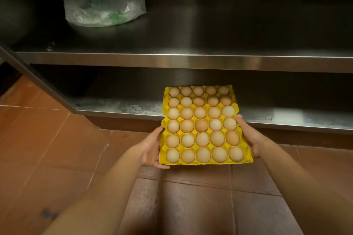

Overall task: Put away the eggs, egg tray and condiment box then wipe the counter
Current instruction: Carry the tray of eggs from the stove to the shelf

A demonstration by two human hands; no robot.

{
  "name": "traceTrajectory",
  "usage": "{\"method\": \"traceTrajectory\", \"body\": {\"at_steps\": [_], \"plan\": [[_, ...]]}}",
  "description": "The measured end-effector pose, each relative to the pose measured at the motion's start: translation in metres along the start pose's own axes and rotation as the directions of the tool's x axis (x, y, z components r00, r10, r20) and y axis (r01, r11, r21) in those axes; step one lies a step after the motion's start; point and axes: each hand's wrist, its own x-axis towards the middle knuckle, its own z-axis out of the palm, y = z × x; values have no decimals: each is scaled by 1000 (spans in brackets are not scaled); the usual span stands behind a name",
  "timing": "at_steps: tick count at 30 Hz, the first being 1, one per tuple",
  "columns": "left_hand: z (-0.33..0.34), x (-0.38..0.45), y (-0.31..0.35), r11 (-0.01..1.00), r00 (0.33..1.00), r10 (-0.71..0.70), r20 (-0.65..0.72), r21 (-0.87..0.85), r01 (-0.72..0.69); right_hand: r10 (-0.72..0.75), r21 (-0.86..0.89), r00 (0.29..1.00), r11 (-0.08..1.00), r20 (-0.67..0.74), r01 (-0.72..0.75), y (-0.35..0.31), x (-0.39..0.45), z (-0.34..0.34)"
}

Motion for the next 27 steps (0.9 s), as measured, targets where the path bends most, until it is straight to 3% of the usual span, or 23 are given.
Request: {"method": "traceTrajectory", "body": {"at_steps": [6, 11, 20, 27], "plan": [[-3, -9, -10, 992, 997, 17, -69, -122, -25, 72, 27, 997, 997, 10, -72, -2, -20, 4], [3, -14, -22, 963, 994, 62, -94, -256, -84, 174, -68, 974, 980, -143, -185, 4, -43, -17], [10, -16, -32, 827, 992, 5, -123, -558, -73, 116, 238, 985, 968, -129, -83, 30, -68, -31], [17, -21, -34, 744, 985, 7, -170, -657, -119, 66, 295, 988, 955, -137, -23, 40, -71, -27]]}}
